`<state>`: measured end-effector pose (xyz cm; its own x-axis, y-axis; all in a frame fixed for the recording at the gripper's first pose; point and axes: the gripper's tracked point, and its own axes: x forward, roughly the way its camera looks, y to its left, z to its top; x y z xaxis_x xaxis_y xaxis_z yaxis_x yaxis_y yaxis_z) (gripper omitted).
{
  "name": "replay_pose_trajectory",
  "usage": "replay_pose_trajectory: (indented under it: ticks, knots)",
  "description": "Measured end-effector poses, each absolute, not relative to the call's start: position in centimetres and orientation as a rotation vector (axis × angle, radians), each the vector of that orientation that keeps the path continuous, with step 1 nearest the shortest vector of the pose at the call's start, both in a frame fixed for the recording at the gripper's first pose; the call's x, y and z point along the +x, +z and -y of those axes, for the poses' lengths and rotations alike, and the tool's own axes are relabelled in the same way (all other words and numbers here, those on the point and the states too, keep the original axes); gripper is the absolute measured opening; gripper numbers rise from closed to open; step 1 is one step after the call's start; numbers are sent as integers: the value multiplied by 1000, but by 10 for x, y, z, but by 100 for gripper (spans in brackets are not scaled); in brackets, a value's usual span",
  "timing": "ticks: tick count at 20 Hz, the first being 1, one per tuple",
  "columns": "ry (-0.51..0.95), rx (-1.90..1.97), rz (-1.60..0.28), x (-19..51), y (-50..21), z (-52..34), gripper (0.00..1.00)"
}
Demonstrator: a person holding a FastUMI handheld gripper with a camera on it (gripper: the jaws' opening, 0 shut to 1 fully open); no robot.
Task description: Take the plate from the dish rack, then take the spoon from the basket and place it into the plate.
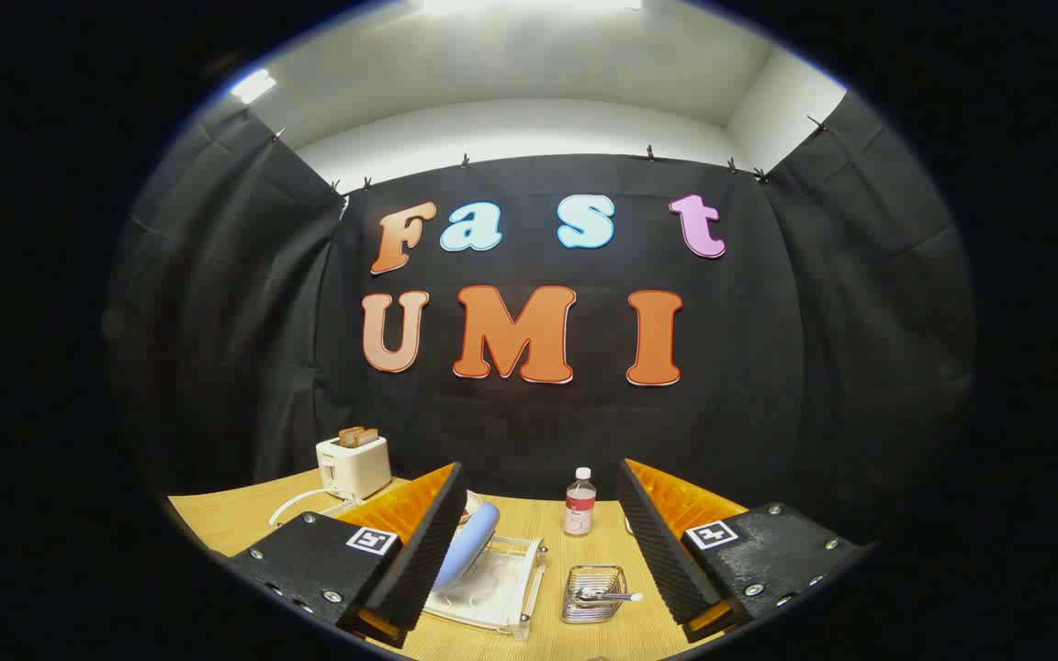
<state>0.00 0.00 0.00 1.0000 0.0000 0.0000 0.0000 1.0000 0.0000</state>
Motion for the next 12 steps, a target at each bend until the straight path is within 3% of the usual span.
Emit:
replay_pose_trajectory:
  ticks: [12]
  knots:
    - [19,45,-50,10,-17,-1,98]
